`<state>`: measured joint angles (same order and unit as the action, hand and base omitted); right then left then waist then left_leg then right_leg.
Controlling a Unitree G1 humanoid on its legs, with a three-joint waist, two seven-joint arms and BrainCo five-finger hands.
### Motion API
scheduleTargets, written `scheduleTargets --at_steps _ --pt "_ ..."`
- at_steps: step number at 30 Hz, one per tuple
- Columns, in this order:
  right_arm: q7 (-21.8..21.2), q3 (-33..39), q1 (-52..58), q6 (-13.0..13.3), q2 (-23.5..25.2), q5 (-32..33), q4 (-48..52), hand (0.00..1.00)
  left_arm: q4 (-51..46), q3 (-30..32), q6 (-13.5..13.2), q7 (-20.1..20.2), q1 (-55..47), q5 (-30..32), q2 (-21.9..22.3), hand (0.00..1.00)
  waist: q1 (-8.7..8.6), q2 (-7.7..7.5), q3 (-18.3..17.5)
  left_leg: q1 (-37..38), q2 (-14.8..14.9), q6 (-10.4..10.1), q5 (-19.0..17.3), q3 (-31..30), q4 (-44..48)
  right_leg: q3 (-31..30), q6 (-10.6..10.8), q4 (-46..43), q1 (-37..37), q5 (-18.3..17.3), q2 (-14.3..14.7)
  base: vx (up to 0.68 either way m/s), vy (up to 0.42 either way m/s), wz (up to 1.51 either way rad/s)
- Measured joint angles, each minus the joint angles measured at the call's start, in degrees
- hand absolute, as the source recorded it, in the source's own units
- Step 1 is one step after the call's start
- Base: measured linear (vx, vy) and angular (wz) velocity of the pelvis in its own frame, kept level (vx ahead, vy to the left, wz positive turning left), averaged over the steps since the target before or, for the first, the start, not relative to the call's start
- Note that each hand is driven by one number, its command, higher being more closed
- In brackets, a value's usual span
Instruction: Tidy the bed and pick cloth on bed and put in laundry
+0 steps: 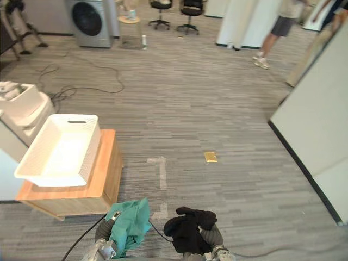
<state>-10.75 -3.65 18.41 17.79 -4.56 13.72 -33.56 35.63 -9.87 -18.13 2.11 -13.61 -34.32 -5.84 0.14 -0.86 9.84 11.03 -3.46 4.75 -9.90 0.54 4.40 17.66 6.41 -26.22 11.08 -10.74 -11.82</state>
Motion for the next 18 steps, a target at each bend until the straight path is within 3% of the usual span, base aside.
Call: scheduleTargets --at_steps 2,3,5,6,7,8,9,10,11,12,14,15,18 --pt "0.4 -0.1 -0.9 0.7 0.0 0.8 0.0 1.00 0.1 0.7 0.1 0.0 1.1 0.0 -0.2 1.00 0.29 -0.02 0.5 1.4 0.7 -2.3 -1.4 -2.5 0.3 -3.2 0.7 14.9 0.0 7.2 1.4 0.37 -0.230 0.80" --pt "0.7 -0.4 -1.2 0.8 0.1 0.8 0.1 1.00 0.1 1.0 0.1 0.1 1.2 0.0 -0.2 1.00 0.48 -0.43 0.9 1.9 0.7 -3.9 -2.4 -2.9 0.7 -5.1 0.8 17.7 -0.1 8.9 1.2 0.32 -0.254 0.62" --pt "1.2 -1.2 -1.7 0.9 0.1 0.8 0.1 1.00 0.1 1.0 0.1 0.2 0.7 0.0 -0.4 1.00 0.38 -0.75 1.1 2.7 1.1 -5.2 -5.5 -2.9 2.4 -7.0 1.2 17.9 -0.1 9.4 0.6 0.28 -0.300 0.61" --pt "1.4 -1.8 -1.5 0.9 0.3 0.9 0.0 1.00 0.1 1.0 0.0 0.5 -0.1 0.0 -0.7 1.00 0.40 -1.24 1.3 2.9 1.5 -5.1 -9.3 -3.7 5.5 -7.5 -0.7 16.0 -0.7 9.5 0.6 0.41 -0.445 0.57" --pt "1.5 -2.3 -2.0 0.8 -0.1 1.1 0.0 1.00 0.4 1.4 0.1 0.6 -1.4 -0.1 -0.7 1.00 0.57 0.42 1.3 3.1 4.0 -6.1 -13.2 -4.0 9.0 -6.6 -2.2 11.5 0.1 11.8 2.1 0.36 -0.395 0.31" --pt "1.5 -2.4 -2.1 0.8 -0.2 1.4 0.0 1.00 0.5 1.4 0.1 0.8 -2.1 -0.6 -0.2 1.00 0.52 1.70 1.0 3.3 5.9 -6.8 -14.6 -4.1 9.9 -5.7 -3.0 9.1 0.5 11.2 3.4 0.41 -0.384 0.11" --pt "1.6 -2.7 -2.8 0.7 -0.6 1.4 0.2 1.00 0.7 1.8 0.0 1.5 -3.1 -1.7 -0.1 1.00 0.53 3.25 0.5 3.8 8.7 -7.8 -15.1 -4.0 11.8 -4.1 -5.6 7.3 0.3 8.9 6.0 0.45 -0.377 0.20" --pt "1.9 -3.1 -4.0 0.6 -0.7 1.7 -0.1 1.00 1.9 2.1 0.1 2.2 -3.0 -3.1 0.5 1.00 0.26 4.01 0.7 -0.4 10.0 -9.5 -12.9 -3.4 20.5 -2.6 -6.6 7.1 -0.3 7.1 6.8 0.44 -0.379 0.23" --pt "1.8 -3.3 -4.6 0.5 -1.2 1.8 -0.1 1.00 1.8 2.1 0.1 2.6 -2.9 -3.5 0.9 1.00 -0.05 3.88 0.8 -2.9 10.5 -9.9 -10.7 -2.6 25.3 -2.2 -7.1 7.8 -1.0 6.8 6.9 0.40 -0.394 0.35" --pt "1.3 -3.6 -5.2 0.5 -1.9 1.8 0.1 1.00 1.6 2.2 -0.1 3.9 -2.5 -4.1 1.9 1.00 -0.41 4.15 1.7 -7.5 12.4 -10.1 -5.8 -0.8 35.4 -1.3 -7.7 10.5 -4.3 6.4 7.8 0.38 -0.358 0.36" --pt "0.3 -3.6 -5.4 0.5 -2.8 1.8 0.1 1.00 1.4 2.2 -0.1 5.1 -2.9 -4.4 3.2 1.00 -0.45 4.73 2.7 -11.7 15.9 -9.5 -5.3 3.5 46.4 0.5 -8.4 15.1 -10.8 5.9 9.2 0.41 -0.320 0.38" --pt "-0.3 -3.6 -4.9 0.5 -2.8 1.7 0.1 1.00 0.2 2.2 -0.1 5.3 -3.3 -4.4 3.3 1.00 -0.20 4.52 2.7 -13.2 16.4 -9.5 -5.5 6.0 47.6 1.1 -8.5 17.5 -13.9 5.6 9.3 0.33 -0.251 0.25" --pt "-0.5 -3.4 -5.1 0.4 -2.9 1.5 0.7 1.00 -2.4 2.2 0.0 5.8 -3.0 -4.4 3.4 1.00 0.07 4.42 2.7 -15.8 15.2 -9.5 -5.5 11.8 37.3 3.9 -8.2 23.1 -19.0 5.4 9.4 0.32 -0.205 0.30"
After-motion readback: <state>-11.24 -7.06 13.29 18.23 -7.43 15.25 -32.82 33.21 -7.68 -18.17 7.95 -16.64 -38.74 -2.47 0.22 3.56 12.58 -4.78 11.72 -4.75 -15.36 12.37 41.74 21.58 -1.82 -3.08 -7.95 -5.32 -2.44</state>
